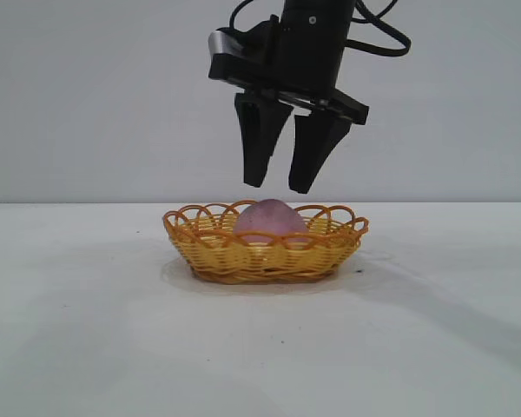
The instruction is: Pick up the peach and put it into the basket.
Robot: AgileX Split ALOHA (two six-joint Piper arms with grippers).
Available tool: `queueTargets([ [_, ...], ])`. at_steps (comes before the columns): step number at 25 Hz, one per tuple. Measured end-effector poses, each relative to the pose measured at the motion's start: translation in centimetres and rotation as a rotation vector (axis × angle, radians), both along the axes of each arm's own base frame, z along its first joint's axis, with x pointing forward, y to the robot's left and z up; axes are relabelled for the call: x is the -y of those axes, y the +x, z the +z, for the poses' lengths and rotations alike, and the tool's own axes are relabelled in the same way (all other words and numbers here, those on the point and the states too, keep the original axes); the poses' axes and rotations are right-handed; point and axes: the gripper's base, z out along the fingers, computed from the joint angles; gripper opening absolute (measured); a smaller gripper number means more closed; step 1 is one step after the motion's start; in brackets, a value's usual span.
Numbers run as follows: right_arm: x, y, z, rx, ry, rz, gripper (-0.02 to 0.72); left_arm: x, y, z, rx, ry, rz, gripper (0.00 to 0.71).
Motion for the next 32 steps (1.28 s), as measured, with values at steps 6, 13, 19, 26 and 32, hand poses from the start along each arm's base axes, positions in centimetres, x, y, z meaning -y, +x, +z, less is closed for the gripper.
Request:
queueTargets([
  [6, 0.3, 0.6, 2.3, 0.090, -0.022, -0.008, 0.403, 0.0, 0.0, 0.0, 0.000, 0.000, 0.000, 0.540],
  [13, 3.3, 3.0, 4.5, 0.189, -0.059, -0.106, 0.403, 0.0, 0.0, 0.0, 0.000, 0.000, 0.000, 0.540],
  [19, 9.1, 5.7, 4.5, 0.184, -0.079, -0.263, 0.403, 0.0, 0.0, 0.0, 0.000, 0.000, 0.000, 0.540],
  [26, 16.2, 7.9, 4.4, 0.182, -0.126, -0.462, 0.403, 0.0, 0.0, 0.0, 0.000, 0.000, 0.000, 0.540],
  [32, 20.6, 8.3, 5.6, 0.201, -0.132, -0.556, 0.403, 0.0, 0.0, 0.0, 0.000, 0.000, 0.000, 0.540],
])
